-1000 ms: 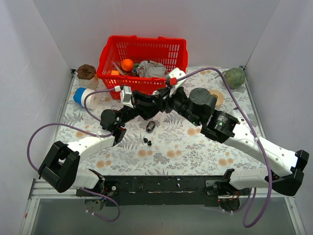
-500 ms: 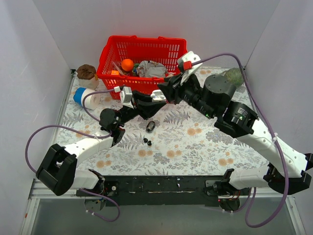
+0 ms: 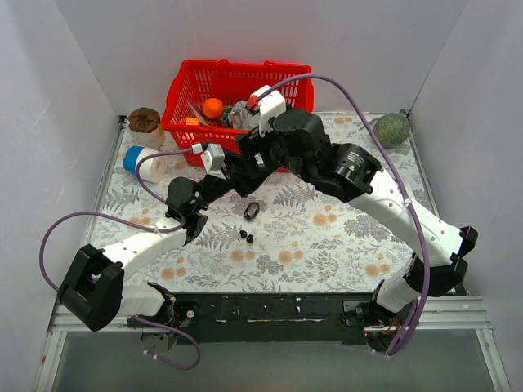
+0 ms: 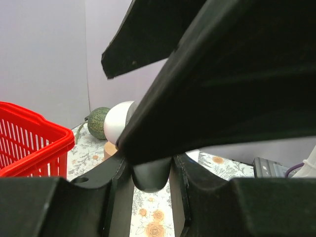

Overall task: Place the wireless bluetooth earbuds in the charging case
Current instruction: Place the earbud in the charging case, then adjust the earbud with the charging case.

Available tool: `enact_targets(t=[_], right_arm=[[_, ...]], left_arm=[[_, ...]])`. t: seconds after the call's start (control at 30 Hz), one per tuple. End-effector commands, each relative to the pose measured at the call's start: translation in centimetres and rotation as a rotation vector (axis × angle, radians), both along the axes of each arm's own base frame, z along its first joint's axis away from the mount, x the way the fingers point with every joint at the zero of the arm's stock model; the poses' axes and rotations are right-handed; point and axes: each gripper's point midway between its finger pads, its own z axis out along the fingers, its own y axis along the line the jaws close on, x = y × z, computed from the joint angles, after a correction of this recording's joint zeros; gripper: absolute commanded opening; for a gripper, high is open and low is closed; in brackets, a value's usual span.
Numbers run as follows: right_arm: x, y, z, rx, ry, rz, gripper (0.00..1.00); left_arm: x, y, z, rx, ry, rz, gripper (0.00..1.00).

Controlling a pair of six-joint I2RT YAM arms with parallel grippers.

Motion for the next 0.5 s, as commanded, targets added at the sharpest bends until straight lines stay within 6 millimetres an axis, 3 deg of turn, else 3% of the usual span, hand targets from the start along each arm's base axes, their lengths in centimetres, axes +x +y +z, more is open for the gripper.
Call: enact_targets(t=[0.0, 0.47], right_arm=[[-0.1, -0.6, 2.2, 0.042, -0.022, -0.033, 0.92], [0.8, -0.8, 1.1, 0.028, -0.015, -0.093, 0.9]], left_arm=[[-0.5, 0.6, 2.7, -0.031, -0.067, 0.027, 0.0], [-0.8, 1.0, 2.7, -0.039, -0.071, 0.025, 0.0]])
